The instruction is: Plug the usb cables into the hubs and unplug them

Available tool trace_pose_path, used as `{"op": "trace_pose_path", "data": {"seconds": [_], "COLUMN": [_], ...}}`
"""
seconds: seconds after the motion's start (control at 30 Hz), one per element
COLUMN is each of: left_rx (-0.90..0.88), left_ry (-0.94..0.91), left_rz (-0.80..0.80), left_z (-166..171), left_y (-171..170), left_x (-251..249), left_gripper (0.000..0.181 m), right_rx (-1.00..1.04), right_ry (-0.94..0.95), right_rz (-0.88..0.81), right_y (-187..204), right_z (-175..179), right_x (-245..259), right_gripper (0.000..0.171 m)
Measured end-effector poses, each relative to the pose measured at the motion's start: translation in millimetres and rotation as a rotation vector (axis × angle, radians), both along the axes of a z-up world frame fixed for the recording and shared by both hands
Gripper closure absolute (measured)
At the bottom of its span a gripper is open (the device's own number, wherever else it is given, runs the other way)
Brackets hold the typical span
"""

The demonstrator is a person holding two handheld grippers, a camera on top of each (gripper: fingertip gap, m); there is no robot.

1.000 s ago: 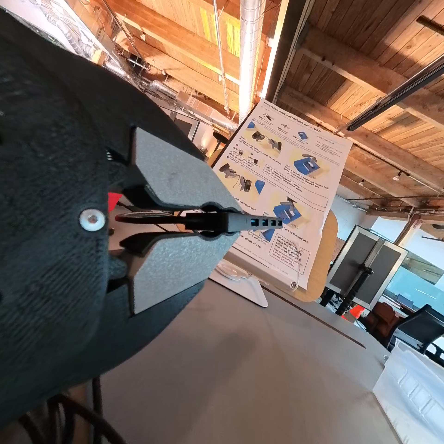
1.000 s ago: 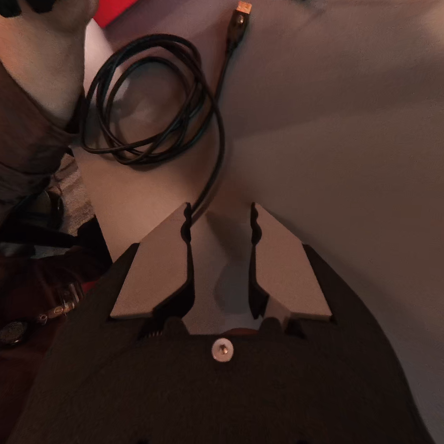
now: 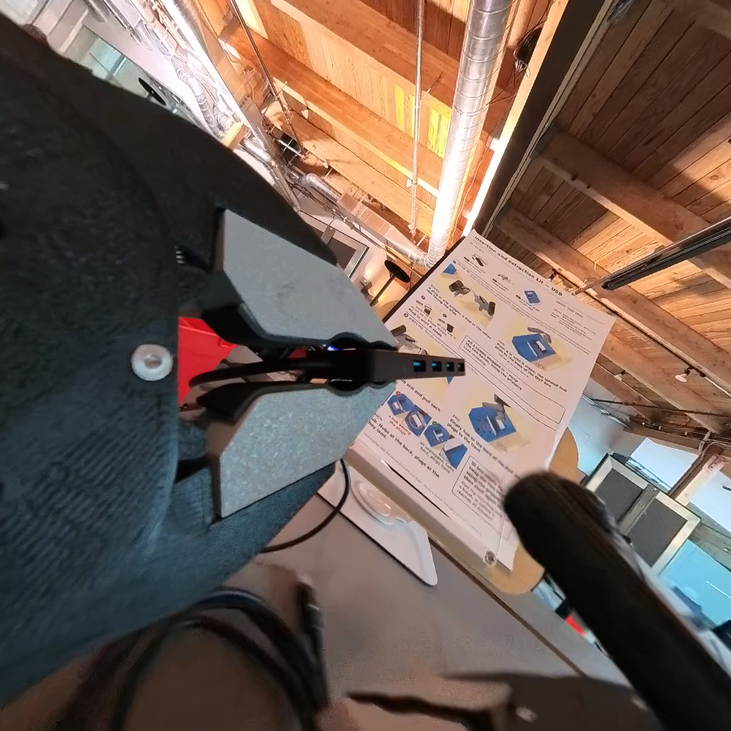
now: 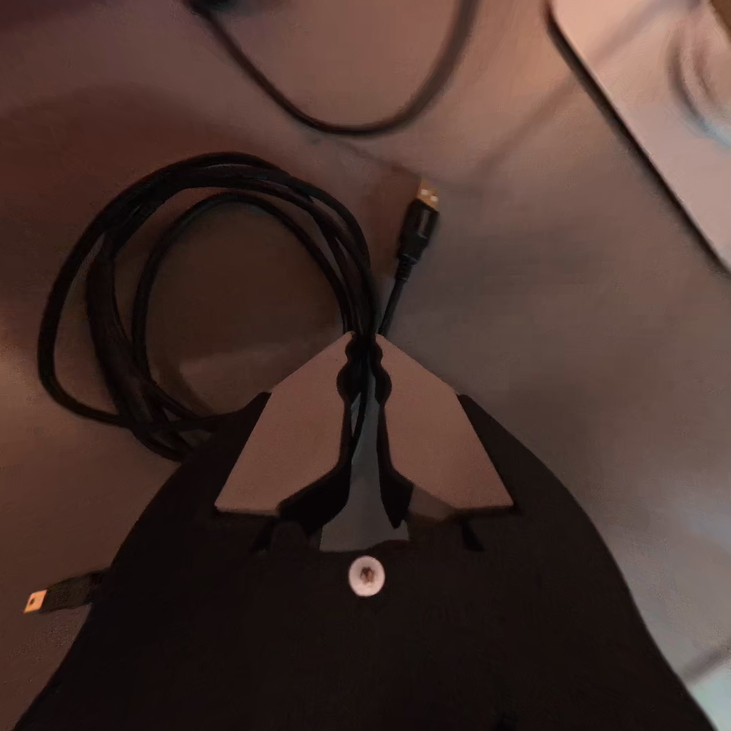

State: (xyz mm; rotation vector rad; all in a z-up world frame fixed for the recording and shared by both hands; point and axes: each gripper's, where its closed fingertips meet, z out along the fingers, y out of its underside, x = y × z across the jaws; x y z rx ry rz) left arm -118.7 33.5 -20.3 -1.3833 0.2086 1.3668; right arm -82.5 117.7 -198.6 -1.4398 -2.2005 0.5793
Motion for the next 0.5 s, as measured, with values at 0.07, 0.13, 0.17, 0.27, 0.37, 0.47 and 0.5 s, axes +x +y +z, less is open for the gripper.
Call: {"op": "trace_pose_path", "data": {"seconds": [0.07,0.13,0.17,0.27,0.37,0.47,0.5], "left_rx": [0.003,0.001,-0.006,-0.042,-0.106,-0.172,-0.185], "left_ry": [-0.005,-0.010,-0.012,-0.008,0.005,0.027,0.028], "left_rz": [-0.001,-0.007,-0.013,-0.046,-0.077,-0.110,-0.118], "left_z": [0,0,-1,-7,-19,-31,-34], "left_y": [-1,0,1,7,18,27,29], "left_x": [-1,0,0,7,14,20,22], "left_gripper": [0.172,0.172,0.172,0.173,0.172,0.172,0.172], "right_rx": [-0.019,0.036,0.092,0.170,0.104,0.027,0.018], "right_ry": [-0.061,-0.102,-0.089,-0.062,-0.069,-0.100,-0.094], "right_rz": [-0.100,-0.129,-0.138,-0.112,0.069,0.318,0.386], "right_y": [22,36,45,59,38,3,-6], "right_z": [-1,2,6,21,31,30,28], "right_x": [25,54,64,82,94,112,116], "right_gripper": [0.171,0.170,0.170,0.156,0.142,0.123,0.110]}}
